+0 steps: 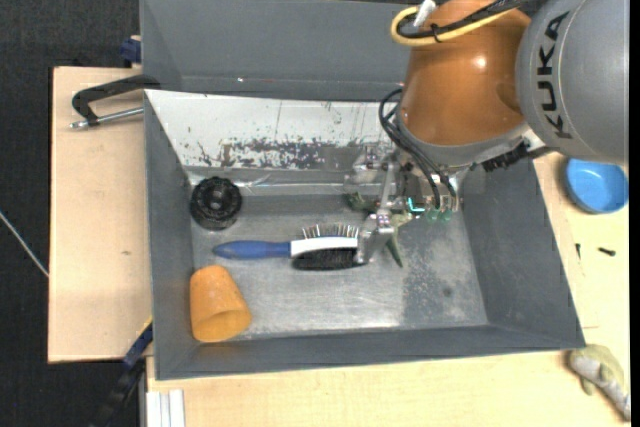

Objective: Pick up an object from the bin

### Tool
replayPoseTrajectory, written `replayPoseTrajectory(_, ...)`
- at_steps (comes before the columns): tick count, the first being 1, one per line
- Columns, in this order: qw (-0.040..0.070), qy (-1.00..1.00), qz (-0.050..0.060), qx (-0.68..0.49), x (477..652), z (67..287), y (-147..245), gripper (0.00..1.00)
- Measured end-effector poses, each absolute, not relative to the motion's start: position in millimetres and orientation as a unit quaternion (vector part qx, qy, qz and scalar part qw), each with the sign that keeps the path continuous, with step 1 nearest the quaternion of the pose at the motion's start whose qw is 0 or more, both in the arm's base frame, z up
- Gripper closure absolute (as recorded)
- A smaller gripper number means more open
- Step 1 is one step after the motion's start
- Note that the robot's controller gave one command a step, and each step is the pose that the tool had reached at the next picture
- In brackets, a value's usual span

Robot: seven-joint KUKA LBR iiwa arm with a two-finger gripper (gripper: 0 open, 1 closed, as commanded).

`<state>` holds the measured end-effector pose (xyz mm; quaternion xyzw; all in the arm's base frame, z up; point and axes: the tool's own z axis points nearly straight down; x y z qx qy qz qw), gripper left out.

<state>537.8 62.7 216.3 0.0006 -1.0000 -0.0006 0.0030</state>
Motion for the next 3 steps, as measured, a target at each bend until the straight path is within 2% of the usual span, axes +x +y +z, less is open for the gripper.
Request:
replayPoseTrajectory(1,0.003,-0.998,0.0,0.062,544.2,80.8,76.2,0.0)
replayPoseTrajectory(2,-0.001,-0.998,-0.001,0.062,546.2,86.1,76.7,1.0)
replayPoseTrajectory(3,-0.007,-0.997,0.0,0.082,566.7,234.4,52.8,1.0)
